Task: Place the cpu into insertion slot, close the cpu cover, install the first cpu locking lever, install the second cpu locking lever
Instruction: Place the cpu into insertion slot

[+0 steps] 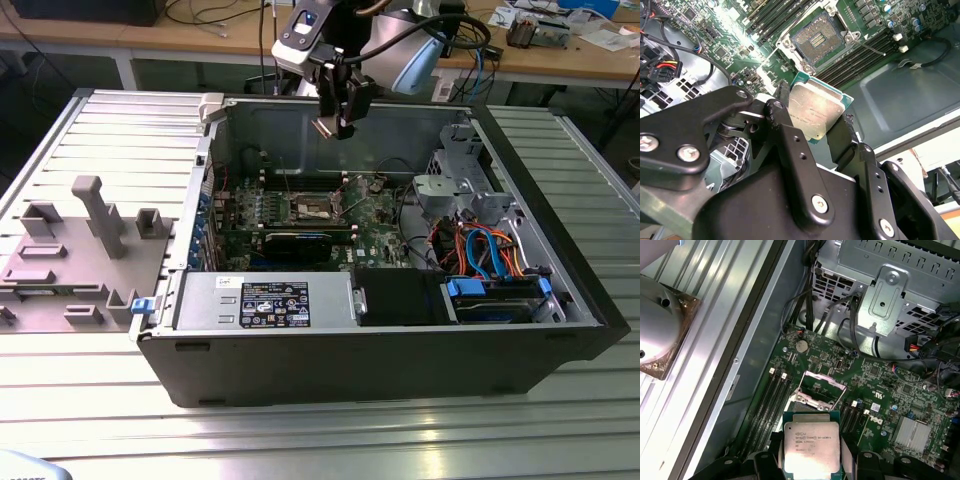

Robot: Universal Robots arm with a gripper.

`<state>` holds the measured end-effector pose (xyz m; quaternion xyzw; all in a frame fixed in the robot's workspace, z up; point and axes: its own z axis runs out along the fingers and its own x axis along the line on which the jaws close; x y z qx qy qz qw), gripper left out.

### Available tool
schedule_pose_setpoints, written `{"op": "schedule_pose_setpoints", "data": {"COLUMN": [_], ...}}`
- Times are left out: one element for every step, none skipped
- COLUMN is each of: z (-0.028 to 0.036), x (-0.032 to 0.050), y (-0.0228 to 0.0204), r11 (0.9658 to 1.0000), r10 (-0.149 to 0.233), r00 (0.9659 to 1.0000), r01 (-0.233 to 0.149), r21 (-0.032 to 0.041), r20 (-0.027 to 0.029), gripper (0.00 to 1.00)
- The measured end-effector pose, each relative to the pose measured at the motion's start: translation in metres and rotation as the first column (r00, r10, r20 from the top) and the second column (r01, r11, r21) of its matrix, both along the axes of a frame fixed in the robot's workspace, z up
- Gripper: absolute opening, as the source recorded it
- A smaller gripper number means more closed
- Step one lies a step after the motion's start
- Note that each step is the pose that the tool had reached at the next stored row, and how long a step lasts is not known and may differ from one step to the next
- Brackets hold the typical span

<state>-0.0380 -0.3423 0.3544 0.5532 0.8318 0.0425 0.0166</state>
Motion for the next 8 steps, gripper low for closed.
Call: {"op": "schedule_pose_setpoints", "data": {"z": [0.0, 0.0, 0.0, 0.0, 0.0, 0.0, 0.0, 0.0], "x": [0.0, 0.0, 0.0, 0.0, 0.0, 0.0, 0.0, 0.0], "y": [0.0, 0.0, 0.0, 0.0, 0.0, 0.0, 0.0, 0.0], "r11": [1.0, 1.0, 1.0, 1.0, 1.0, 1.0, 1.0, 1.0], "r10": [-0.001, -0.001, -0.002, -0.003, -0.005, -0.005, -0.006, -0.007], "r00": [1.0, 1.0, 1.0, 1.0, 1.0, 1.0, 1.0, 1.0], "r01": [0.001, 0.001, 0.002, 0.003, 0.005, 0.005, 0.006, 0.007], "r21": [0.0, 0.0, 0.0, 0.0, 0.0, 0.0, 0.0, 0.0001], "r20": [0.0, 0.0, 0.0, 0.0, 0.0, 0.0, 0.0, 0.0], "gripper": [0.55, 0.55, 0.55, 0.55, 0.55, 0.55, 0.55, 0.55]}}
